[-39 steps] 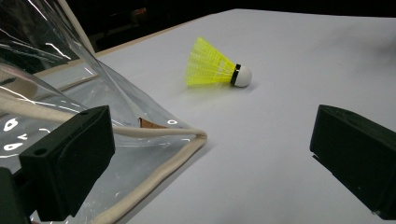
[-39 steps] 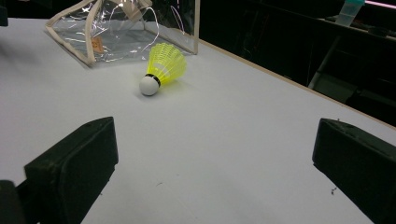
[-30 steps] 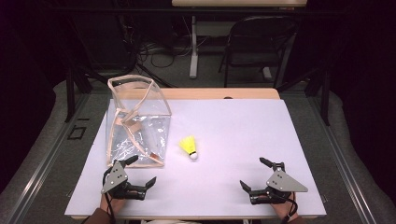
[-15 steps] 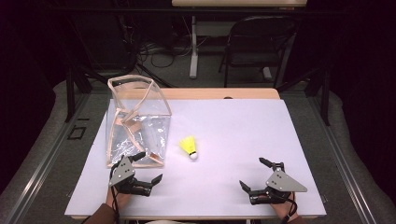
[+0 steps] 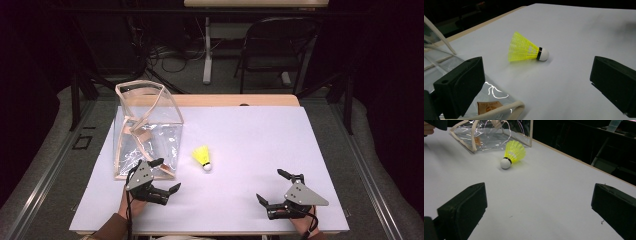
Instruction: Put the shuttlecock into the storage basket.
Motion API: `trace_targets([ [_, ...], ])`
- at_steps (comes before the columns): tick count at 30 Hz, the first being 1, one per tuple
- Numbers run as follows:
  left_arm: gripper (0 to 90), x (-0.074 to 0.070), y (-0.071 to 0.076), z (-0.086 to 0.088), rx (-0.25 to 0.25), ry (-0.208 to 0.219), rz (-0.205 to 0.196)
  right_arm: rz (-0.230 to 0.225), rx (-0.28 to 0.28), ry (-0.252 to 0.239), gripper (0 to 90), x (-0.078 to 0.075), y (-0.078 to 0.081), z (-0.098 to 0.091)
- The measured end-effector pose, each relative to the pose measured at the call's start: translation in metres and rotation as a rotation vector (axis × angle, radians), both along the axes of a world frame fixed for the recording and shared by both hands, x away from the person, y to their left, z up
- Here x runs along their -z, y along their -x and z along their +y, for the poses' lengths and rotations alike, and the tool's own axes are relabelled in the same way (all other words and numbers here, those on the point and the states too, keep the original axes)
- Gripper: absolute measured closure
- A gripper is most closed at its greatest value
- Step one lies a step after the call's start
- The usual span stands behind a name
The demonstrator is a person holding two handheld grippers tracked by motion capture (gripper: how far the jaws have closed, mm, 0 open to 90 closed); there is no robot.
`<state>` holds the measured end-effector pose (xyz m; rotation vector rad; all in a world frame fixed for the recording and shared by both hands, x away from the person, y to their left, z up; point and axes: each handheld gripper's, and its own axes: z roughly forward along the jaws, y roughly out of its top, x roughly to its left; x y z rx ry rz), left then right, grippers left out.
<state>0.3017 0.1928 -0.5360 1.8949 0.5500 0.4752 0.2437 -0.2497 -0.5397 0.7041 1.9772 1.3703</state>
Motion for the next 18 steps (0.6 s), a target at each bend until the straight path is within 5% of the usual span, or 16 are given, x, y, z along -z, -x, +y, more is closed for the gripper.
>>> trace_targets([
  [18,0.0,-0.017,-0.018,-0.018,0.065,-0.020,0.007,0.004,0.001,0.010,0.0,0.000,-0.001,0.000],
])
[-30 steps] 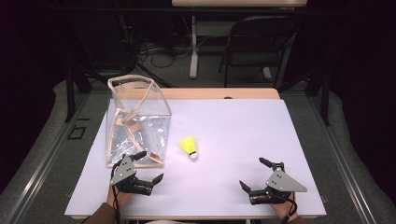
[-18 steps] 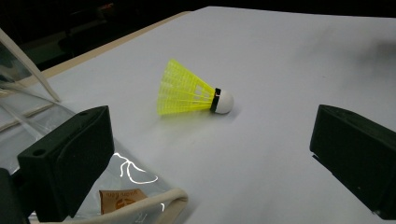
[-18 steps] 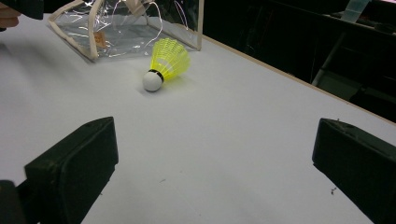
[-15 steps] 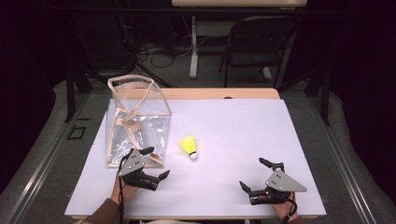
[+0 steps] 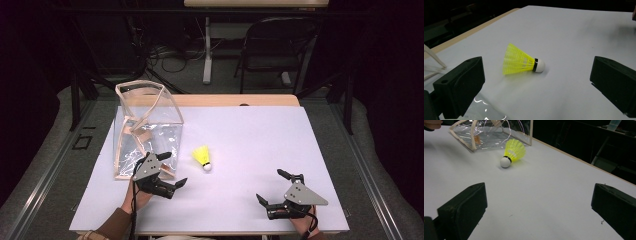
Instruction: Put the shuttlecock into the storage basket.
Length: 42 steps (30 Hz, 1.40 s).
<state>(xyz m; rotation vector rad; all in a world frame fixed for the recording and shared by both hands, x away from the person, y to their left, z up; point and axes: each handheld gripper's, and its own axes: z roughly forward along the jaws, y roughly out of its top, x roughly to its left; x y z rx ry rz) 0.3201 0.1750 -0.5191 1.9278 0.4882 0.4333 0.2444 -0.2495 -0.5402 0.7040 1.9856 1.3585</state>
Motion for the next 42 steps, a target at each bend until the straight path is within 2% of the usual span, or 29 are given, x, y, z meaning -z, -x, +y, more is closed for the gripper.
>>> trace_targets([
  [18,0.0,-0.018,-0.025,-0.016,0.032,-0.011,0.030,0.007,-0.002,0.003,0.0,0.001,0.000,0.001],
  [24,0.0,-0.022,-0.033,-0.023,0.043,-0.035,0.040,0.009,-0.002,0.004,0.0,0.001,0.000,0.001],
  [35,0.0,-0.023,-0.048,-0.034,0.051,-0.087,0.085,0.012,-0.003,0.008,0.0,0.001,-0.001,0.001],
  [42,0.0,-0.023,-0.056,-0.039,0.051,-0.102,0.101,0.013,-0.005,0.010,0.0,0.001,-0.001,0.001],
])
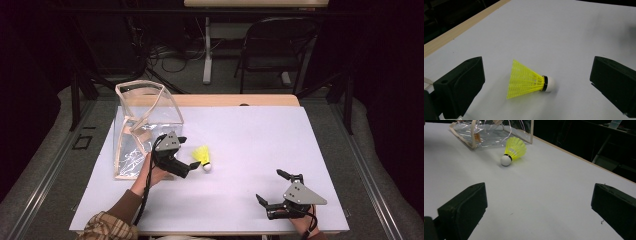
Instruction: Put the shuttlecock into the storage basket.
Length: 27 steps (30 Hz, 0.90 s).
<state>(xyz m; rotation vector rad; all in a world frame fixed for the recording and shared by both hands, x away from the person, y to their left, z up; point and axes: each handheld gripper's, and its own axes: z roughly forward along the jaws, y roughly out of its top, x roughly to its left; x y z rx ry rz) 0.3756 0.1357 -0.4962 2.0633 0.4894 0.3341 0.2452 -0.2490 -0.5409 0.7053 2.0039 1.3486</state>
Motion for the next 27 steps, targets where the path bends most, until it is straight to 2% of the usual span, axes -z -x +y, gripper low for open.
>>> trace_targets([
  [11,0.1,0.003,-0.010,-0.010,0.001,-0.042,0.018,0.000,0.000,0.000,0.0,0.000,0.000,0.000],
  [27,6.1,0.008,-0.024,-0.022,-0.015,-0.085,0.053,0.001,0.003,0.003,0.1,0.000,0.000,0.000],
])
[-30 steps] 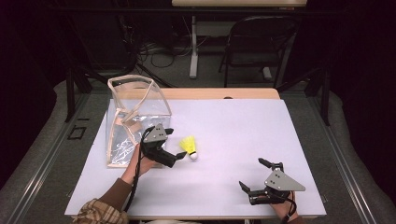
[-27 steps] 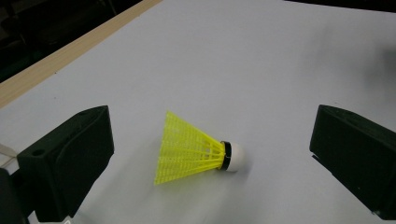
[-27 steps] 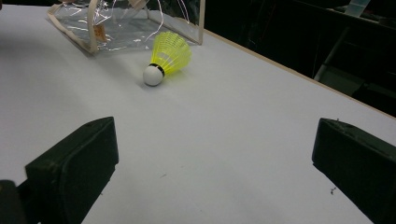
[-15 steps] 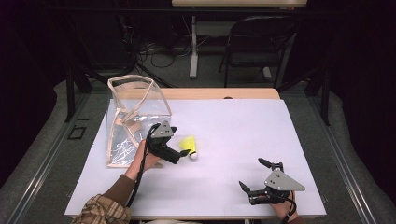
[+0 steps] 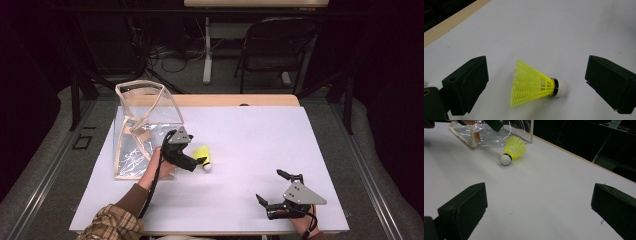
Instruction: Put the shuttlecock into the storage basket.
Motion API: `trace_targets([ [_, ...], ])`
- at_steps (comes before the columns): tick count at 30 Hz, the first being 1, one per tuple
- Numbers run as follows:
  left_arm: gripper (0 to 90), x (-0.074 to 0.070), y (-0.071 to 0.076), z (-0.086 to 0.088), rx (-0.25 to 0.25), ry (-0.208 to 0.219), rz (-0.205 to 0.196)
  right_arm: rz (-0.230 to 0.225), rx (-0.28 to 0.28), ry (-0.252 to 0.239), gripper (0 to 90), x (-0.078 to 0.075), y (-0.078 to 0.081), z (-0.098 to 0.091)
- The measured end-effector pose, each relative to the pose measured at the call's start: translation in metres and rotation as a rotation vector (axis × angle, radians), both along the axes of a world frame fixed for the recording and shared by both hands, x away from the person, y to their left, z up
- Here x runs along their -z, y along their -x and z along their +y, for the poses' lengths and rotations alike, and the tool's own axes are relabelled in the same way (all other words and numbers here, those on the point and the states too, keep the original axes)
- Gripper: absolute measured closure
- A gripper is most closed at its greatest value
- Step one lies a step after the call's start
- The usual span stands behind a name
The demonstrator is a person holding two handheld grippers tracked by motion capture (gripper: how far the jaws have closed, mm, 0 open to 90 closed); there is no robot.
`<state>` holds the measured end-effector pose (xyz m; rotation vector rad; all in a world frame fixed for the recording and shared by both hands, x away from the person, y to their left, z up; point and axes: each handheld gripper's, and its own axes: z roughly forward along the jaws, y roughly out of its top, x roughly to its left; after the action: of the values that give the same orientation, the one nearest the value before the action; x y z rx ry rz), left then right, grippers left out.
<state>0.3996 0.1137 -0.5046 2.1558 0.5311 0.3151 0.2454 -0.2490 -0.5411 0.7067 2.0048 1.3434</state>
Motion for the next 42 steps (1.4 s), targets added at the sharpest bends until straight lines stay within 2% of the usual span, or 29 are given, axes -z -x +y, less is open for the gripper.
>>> trace_targets([
  [12,18.3,0.013,-0.011,-0.007,-0.024,-0.072,0.039,0.002,0.000,0.002,0.1,0.000,0.000,0.000],
  [16,23.3,0.016,-0.014,-0.008,-0.023,-0.081,0.050,0.006,0.000,0.003,0.1,0.000,0.000,0.000],
  [23,36.9,0.020,-0.016,-0.011,-0.009,-0.104,0.057,0.009,0.001,0.004,0.2,0.000,0.000,0.000],
  [32,57.3,0.022,-0.016,-0.011,0.008,-0.102,0.066,0.008,0.007,0.007,1.0,0.000,0.000,0.000],
  [34,58.2,0.021,-0.016,-0.011,0.010,-0.099,0.062,0.008,0.007,0.007,1.0,0.000,0.000,0.000],
  [42,71.1,0.012,-0.011,-0.008,0.050,-0.077,0.056,0.007,0.009,0.008,1.0,0.000,0.000,0.000],
])
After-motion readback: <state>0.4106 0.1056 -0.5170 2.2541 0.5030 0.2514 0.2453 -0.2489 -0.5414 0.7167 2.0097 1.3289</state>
